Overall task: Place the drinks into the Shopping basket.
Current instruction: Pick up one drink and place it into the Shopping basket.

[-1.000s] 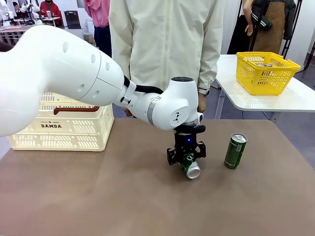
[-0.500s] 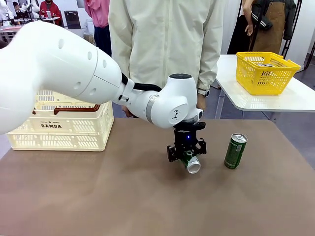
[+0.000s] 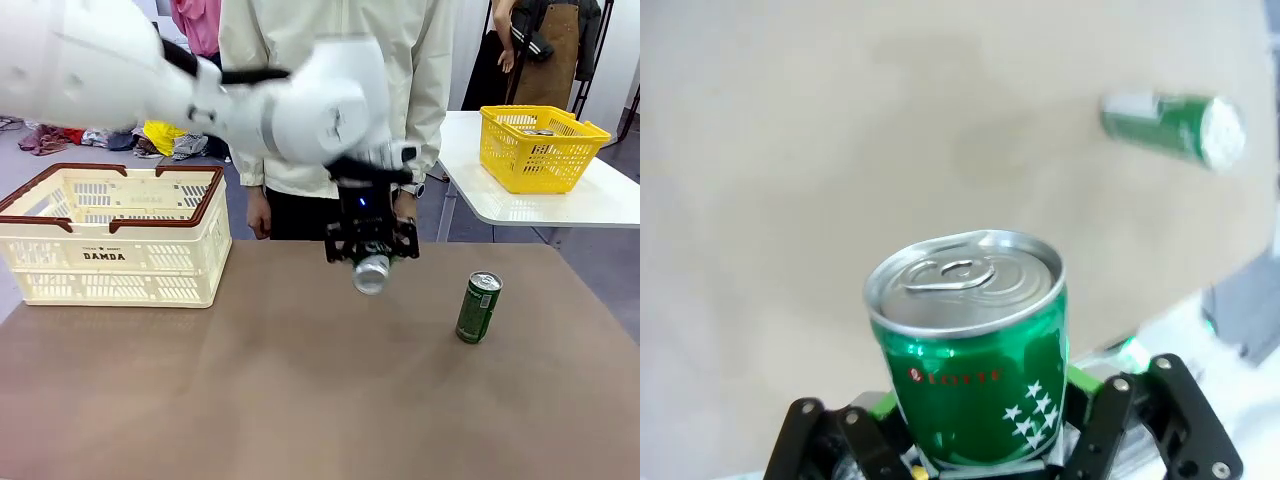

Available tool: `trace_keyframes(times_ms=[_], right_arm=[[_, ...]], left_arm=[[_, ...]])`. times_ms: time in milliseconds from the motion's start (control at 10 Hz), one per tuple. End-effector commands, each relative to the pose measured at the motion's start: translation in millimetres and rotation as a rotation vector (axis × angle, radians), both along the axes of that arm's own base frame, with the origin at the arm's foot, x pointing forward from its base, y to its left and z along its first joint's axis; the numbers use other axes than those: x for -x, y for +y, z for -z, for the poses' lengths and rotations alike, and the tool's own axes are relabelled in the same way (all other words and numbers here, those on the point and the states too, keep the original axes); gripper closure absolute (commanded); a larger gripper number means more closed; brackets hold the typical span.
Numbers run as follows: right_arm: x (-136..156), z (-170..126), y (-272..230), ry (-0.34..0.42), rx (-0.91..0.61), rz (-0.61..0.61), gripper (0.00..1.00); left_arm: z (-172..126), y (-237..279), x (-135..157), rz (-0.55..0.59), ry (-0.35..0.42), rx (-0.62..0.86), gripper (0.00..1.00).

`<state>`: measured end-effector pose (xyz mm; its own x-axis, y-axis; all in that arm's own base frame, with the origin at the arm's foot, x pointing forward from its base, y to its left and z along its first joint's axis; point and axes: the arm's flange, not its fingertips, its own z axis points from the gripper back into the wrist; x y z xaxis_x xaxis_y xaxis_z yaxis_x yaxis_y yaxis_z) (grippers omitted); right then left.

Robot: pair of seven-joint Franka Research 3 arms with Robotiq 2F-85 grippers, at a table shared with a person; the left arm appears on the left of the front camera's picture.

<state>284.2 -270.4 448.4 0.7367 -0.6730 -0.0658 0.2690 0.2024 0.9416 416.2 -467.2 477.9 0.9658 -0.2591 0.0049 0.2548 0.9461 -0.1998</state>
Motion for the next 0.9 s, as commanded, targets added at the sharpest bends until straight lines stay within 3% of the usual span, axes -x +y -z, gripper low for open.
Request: trace_keyframes(times_ms=[0, 100, 600, 800], right_arm=[[-1, -1, -1, -0.022, -0.004, 0.002, 0.00], [-1, -1, -1, -0.022, -0.004, 0.002, 0.00], [-1, -1, -1, -0.022, -0.004, 0.002, 0.00], [-1, -1, -1, -0.022, -0.004, 0.002, 0.00]], left_arm=[[-19, 44, 22, 0.147, -0.075, -0.043, 1.00], [0, 0, 0, 0.000, 0.000, 0.000, 1.00], [11, 3, -1, 0.021, 0.013, -0.007, 1.00], [-36, 52, -35, -0.048, -0.146, 0.021, 1.00]])
